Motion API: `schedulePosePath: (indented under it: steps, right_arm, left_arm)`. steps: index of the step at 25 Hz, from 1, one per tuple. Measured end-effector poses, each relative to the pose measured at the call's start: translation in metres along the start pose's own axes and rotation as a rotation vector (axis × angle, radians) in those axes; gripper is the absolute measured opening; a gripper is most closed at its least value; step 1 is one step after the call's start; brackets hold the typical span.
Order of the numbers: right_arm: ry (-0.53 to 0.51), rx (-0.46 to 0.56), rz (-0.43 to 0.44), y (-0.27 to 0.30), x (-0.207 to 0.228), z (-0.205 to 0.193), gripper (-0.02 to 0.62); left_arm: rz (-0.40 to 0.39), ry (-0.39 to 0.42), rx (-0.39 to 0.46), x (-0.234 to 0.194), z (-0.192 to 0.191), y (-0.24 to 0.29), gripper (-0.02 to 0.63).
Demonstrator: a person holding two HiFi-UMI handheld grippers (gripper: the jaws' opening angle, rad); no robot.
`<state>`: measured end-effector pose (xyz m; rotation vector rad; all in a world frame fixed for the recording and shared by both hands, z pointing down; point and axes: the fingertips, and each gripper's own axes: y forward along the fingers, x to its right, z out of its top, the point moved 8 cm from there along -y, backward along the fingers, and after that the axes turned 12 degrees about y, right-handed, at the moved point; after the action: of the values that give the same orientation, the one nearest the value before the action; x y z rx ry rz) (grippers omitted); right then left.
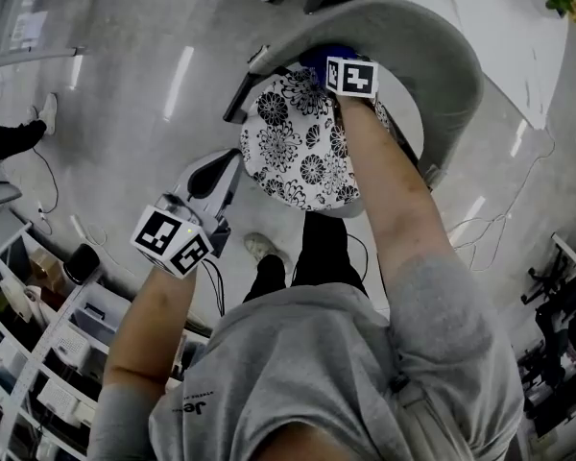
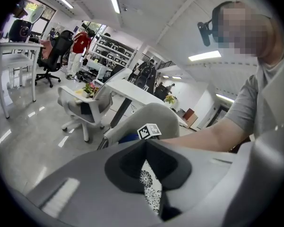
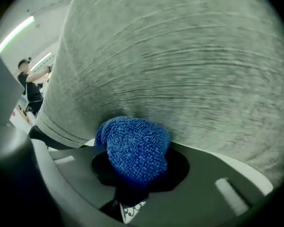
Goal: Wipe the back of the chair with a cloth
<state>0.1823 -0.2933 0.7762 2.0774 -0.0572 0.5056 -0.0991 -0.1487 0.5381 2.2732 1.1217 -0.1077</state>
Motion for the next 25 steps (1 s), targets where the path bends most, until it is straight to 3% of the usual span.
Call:
schedulePosePath:
  steps: [12, 25]
  right_arm:
    - [0.410, 0.173, -0.136, -0.064, 0.110, -0.017, 0.080]
    - [0.777, 0.336, -0.271, -0.146, 0.169, -0.079, 0.078]
  left_arm:
    - [-0.101, 0.060, -0.008, 0.021, -0.001, 0.012, 0.049]
    - [-0.166, 0.109, 0.012, 0.045, -0.015, -0.025, 0.049]
